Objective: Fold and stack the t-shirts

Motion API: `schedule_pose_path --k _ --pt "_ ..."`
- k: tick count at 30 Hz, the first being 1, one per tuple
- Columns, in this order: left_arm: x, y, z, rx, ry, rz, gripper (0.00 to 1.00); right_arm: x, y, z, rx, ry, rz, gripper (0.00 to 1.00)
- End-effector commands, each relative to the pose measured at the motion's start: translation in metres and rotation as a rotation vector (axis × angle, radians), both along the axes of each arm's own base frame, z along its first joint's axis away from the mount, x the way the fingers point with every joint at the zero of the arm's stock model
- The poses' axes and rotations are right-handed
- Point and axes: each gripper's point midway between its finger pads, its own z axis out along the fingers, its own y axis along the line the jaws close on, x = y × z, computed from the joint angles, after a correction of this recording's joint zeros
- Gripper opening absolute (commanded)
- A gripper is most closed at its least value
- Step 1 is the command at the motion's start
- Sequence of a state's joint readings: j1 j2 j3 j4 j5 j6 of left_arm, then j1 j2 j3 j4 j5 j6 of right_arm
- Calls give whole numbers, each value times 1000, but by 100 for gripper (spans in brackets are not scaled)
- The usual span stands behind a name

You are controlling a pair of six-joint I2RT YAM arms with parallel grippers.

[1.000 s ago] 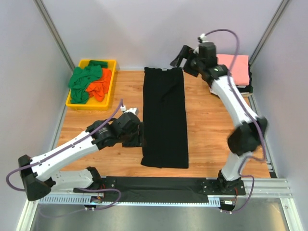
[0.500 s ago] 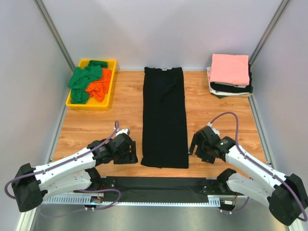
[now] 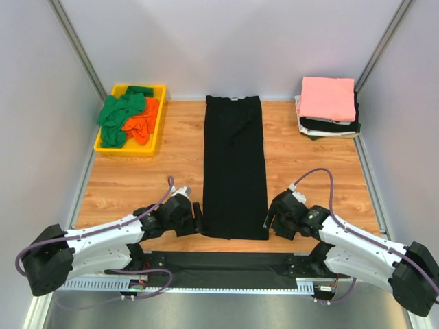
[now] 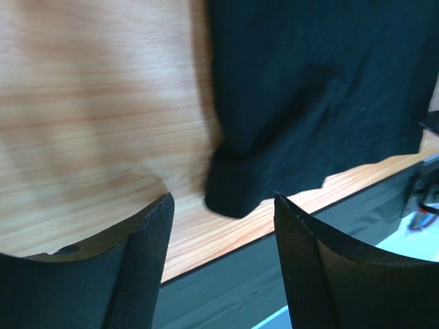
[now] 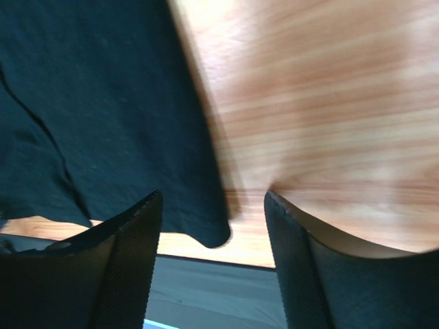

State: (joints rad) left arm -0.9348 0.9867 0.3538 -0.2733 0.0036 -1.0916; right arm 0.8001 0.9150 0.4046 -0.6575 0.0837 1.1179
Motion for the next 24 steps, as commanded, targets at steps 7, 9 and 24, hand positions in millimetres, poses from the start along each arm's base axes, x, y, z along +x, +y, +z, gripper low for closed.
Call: schedule_pose_path --k 7,9,24 --pt "-7 -8 -19 -9 65 10 53 -3 -2 -21 -10 18 -22 46" --pt "-9 -6 -21 -4 65 18 47 -5 -2 -22 -2 21 -21 41" --pt "-21 -10 13 34 82 25 0 -8 -2 8 51 -56 -30 0"
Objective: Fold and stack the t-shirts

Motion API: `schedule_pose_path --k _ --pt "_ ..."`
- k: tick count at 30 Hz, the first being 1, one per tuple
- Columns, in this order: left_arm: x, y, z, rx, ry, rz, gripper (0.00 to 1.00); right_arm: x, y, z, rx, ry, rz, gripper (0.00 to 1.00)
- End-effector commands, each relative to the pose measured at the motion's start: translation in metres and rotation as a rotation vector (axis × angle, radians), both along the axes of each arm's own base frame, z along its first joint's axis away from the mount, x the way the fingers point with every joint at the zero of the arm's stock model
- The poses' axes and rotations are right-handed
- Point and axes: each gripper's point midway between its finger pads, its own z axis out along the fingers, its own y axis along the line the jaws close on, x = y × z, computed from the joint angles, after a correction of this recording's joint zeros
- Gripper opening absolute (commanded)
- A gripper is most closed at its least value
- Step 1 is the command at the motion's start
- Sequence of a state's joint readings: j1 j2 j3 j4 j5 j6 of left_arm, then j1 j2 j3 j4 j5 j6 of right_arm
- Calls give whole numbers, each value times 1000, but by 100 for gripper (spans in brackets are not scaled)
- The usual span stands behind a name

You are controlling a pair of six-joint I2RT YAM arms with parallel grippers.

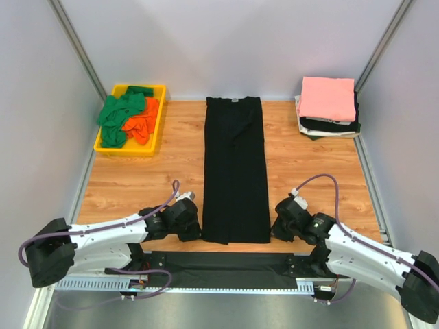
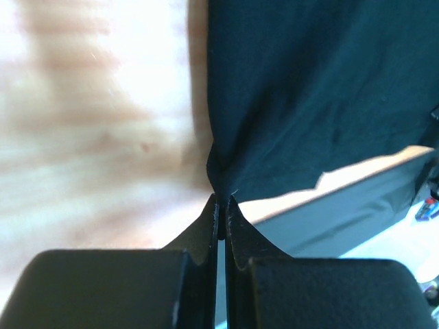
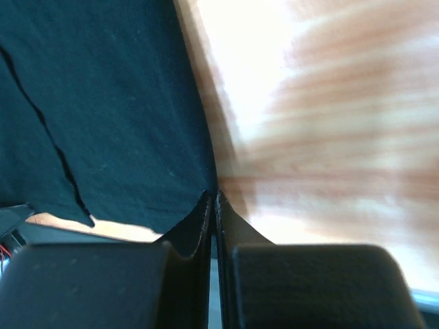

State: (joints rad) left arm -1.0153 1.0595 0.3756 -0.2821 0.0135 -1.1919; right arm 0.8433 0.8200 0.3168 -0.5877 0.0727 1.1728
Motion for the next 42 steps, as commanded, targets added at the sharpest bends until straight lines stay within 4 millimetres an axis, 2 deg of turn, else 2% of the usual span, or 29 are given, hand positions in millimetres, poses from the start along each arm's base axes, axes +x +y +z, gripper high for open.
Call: schedule_pose_path --k 1,5,8,9,11,12,13,14,16,17,18,19,20,21,22,23,24,25,26,27,28,29,30,31,32,34,36,37,42 --pt "-5 11 24 52 -2 30 0 -3 -15 17 -51 -19 -29 0" --pt "1 20 49 85 -58 42 0 3 -12 48 -26 -79 -26 0" --pt "10 23 67 111 -107 40 0 11 -14 59 -42 -118 -33 0" --pt "16 19 82 101 -133 43 0 18 -13 69 -45 -149 -43 0" --pt "24 25 87 159 -151 32 0 27 -13 75 -79 -176 -41 0" --pt "31 19 101 142 -168 30 0 37 -11 89 -83 -213 -52 0" --pt "37 18 102 156 -163 27 0 43 -11 94 -93 -224 -51 0" --pt "49 16 113 146 -183 25 0 52 -12 95 -131 -226 -39 0" --pt "68 18 116 165 -176 49 0 72 -6 117 -122 -269 -46 0" --pt "79 15 130 156 -209 34 0 84 -11 116 -161 -266 -43 0" --pt "88 14 134 158 -221 31 0 99 -6 133 -138 -305 -54 0" --pt "102 15 131 176 -204 42 0 114 -11 131 -161 -292 -74 0" --pt "115 9 145 164 -235 23 0 121 -9 134 -152 -288 -65 0" --pt "125 7 148 165 -240 13 0 133 -7 141 -153 -310 -46 0" --pt "139 7 139 188 -205 14 0 148 -3 145 -156 -310 -45 0" --pt "154 1 152 170 -226 14 0 160 -5 149 -152 -310 -56 0" --pt "165 -2 141 205 -207 -16 0 170 -5 151 -165 -320 -39 0" --pt "183 -4 154 189 -232 1 0 187 -5 155 -171 -319 -45 0" --pt "193 -4 153 196 -232 0 0 196 -4 155 -172 -316 -39 0" --pt "204 -6 140 226 -210 -17 0 204 -4 155 -179 -312 -28 0" --pt "214 -5 139 219 -203 -16 0 214 -2 145 -191 -285 -21 0" --pt "227 -9 148 205 -222 -16 0 226 -3 151 -179 -292 -29 0" --pt "236 -10 134 222 -193 -35 0 234 -3 151 -176 -292 -30 0" --pt "243 -10 131 210 -175 -34 0 243 -5 140 -191 -265 -26 0" --pt "254 -13 137 197 -187 -31 0 254 -2 146 -176 -276 -25 0" --pt "271 -13 128 203 -163 -27 0 268 -5 133 -189 -248 -19 0" --pt "282 -12 114 213 -136 -27 0 284 -2 138 -177 -259 -18 0" --pt "291 -12 118 202 -145 -20 0 290 -4 127 -186 -236 -14 0" --pt "315 -8 102 217 -136 -21 0 316 -3 117 -176 -224 -12 0"
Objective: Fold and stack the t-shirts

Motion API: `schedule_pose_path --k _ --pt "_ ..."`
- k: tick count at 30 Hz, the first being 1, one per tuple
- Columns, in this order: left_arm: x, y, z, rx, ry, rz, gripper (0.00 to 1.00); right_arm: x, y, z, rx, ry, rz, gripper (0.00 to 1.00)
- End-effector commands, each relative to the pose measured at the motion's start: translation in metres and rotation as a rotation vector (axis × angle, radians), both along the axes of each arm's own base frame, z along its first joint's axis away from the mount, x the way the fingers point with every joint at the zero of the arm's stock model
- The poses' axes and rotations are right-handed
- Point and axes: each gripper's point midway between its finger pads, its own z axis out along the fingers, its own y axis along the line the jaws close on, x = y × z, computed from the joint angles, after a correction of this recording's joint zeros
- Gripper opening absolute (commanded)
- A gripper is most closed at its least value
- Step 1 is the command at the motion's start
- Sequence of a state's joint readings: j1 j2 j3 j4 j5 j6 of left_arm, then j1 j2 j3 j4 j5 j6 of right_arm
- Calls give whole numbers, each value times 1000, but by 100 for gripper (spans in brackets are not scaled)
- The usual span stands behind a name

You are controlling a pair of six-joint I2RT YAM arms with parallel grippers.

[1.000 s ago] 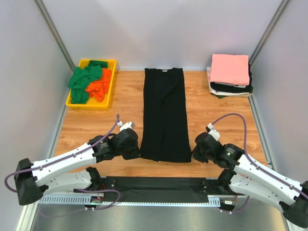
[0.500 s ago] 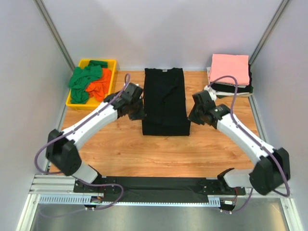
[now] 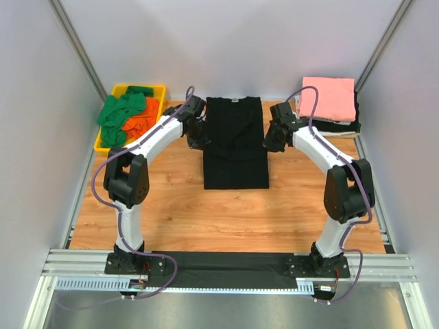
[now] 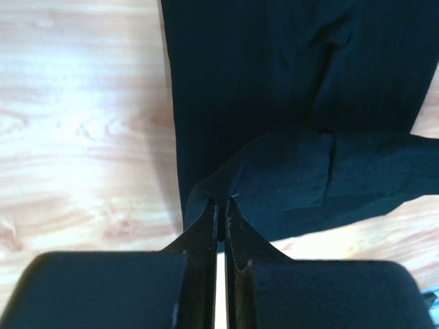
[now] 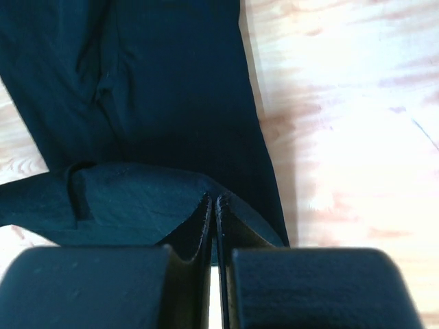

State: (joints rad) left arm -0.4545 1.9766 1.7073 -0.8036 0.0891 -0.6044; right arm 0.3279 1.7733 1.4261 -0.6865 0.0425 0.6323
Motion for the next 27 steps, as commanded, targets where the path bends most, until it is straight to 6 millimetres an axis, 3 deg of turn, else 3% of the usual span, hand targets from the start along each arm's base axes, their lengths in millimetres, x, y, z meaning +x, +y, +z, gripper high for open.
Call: schedule_pose_path --k 1,9,10,11,12,13,14,15,16,17,18,19,20,21,22,23,24,25,26,27 --pt "17 -2 9 -11 -35 -48 0 25 4 6 16 -42 32 0" --pt "43 -9 -22 -38 7 -72 0 50 6 -15 40 -12 22 0" --pt "51 -10 -19 -51 -2 -61 1 54 2 -26 37 7 12 0" --pt "56 -10 -19 -59 1 -48 4 66 2 -19 47 -15 4 0" --pt "55 -7 -35 -50 62 -24 12 70 0 -21 51 -2 -12 5" --pt "74 -7 -16 -107 41 17 18 80 -5 -37 80 40 -35 22" --pt "83 -6 -13 -132 48 35 26 111 -3 -7 112 -42 -45 32" --pt "93 4 -29 -142 96 67 36 117 -11 -33 93 36 -76 41" --pt "117 -4 5 -233 29 76 37 137 -24 -23 104 18 -118 45" --pt "128 -1 12 -272 26 97 39 157 -22 21 150 -41 -110 46" --pt "135 7 10 -329 62 116 47 167 -22 13 161 -22 -110 47" --pt "143 9 27 -378 41 138 53 171 -26 26 166 -39 -109 48" --pt "144 13 31 -394 38 146 54 167 -27 36 156 -36 -107 48" --pt "145 20 58 -410 -22 142 55 163 -28 56 152 -70 -96 48" --pt "137 26 46 -376 3 155 56 154 -23 64 146 -77 -78 48" --pt "134 28 51 -362 -25 141 56 154 -21 67 141 -117 -66 48" --pt "125 32 74 -362 -64 135 56 127 -22 66 137 -95 -60 48" --pt "112 36 54 -335 -12 147 56 115 -14 61 138 -92 -40 48" --pt "103 38 68 -334 -35 136 55 110 -10 66 144 -128 -21 48" --pt "95 38 66 -323 -26 128 54 95 -7 83 147 -157 -1 48"
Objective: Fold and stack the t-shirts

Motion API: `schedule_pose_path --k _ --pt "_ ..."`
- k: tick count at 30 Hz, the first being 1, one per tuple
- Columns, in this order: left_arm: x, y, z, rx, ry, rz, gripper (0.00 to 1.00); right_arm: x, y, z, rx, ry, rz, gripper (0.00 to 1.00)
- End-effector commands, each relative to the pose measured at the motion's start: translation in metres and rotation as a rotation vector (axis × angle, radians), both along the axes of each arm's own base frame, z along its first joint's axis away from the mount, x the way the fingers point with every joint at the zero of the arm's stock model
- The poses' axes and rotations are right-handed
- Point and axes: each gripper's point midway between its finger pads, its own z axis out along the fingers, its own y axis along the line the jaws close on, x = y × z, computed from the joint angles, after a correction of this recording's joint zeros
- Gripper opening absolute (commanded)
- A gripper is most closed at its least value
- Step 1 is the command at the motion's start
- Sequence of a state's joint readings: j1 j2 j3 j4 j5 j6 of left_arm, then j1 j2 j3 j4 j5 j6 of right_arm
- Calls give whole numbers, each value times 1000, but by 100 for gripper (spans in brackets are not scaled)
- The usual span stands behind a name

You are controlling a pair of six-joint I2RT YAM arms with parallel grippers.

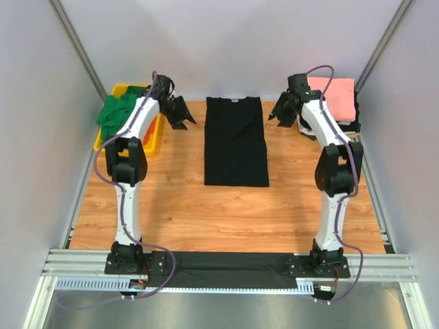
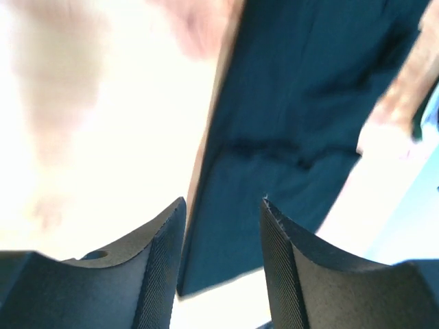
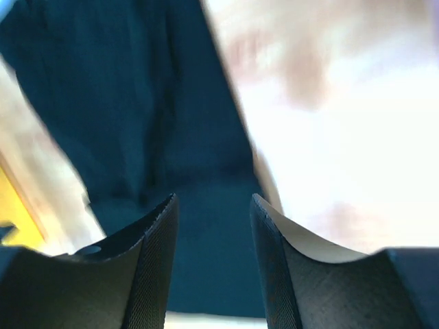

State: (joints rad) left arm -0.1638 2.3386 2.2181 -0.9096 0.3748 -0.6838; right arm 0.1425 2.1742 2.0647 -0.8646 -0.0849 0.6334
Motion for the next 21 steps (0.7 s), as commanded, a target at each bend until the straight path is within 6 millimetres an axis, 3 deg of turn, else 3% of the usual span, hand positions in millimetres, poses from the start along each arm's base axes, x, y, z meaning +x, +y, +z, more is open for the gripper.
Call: schedule_pose_path --k 1,2,3,4,5,6,7,8,9,10,11,12,14,17,19,21 --pt "-40 -24 44 -17 -61 -82 54 -54 40 26 8 -56 131 48" --pt "-49 -23 52 -3 -85 -105 53 -65 42 23 2 -50 152 48" --pt "-66 -25 35 30 -41 -120 53 -81 47 28 1 -56 173 49" --pt "-75 -25 31 41 -31 -131 53 -103 44 1 -8 11 180 49" --pt "-82 -25 28 47 -32 -139 53 -112 44 -8 0 14 185 50" --pt "-93 -27 39 46 -54 -145 53 -124 44 -1 20 -8 190 51" --pt "-114 -24 17 56 3 -150 53 -148 39 -29 20 61 194 52" --pt "-119 -23 32 43 -54 -145 53 -153 40 -33 33 49 200 52" --pt "-141 -16 6 60 13 -125 54 -162 40 -31 48 39 209 52" --pt "-150 -13 3 55 12 -116 54 -173 42 -39 68 59 223 52" --pt "-152 -13 16 34 -55 -108 54 -185 41 -56 77 89 226 51" --pt "-172 -9 -5 37 0 -95 54 -192 42 -59 88 93 235 51" --pt "-182 -11 -2 31 -42 -104 54 -206 39 -75 90 121 236 50" --pt "-205 -13 -22 55 -23 -125 55 -212 36 -89 76 141 234 49" --pt "-209 -17 -29 43 -20 -125 56 -212 34 -95 64 146 231 49" --pt "-221 -22 -43 23 7 -136 62 -215 32 -105 59 169 227 47"
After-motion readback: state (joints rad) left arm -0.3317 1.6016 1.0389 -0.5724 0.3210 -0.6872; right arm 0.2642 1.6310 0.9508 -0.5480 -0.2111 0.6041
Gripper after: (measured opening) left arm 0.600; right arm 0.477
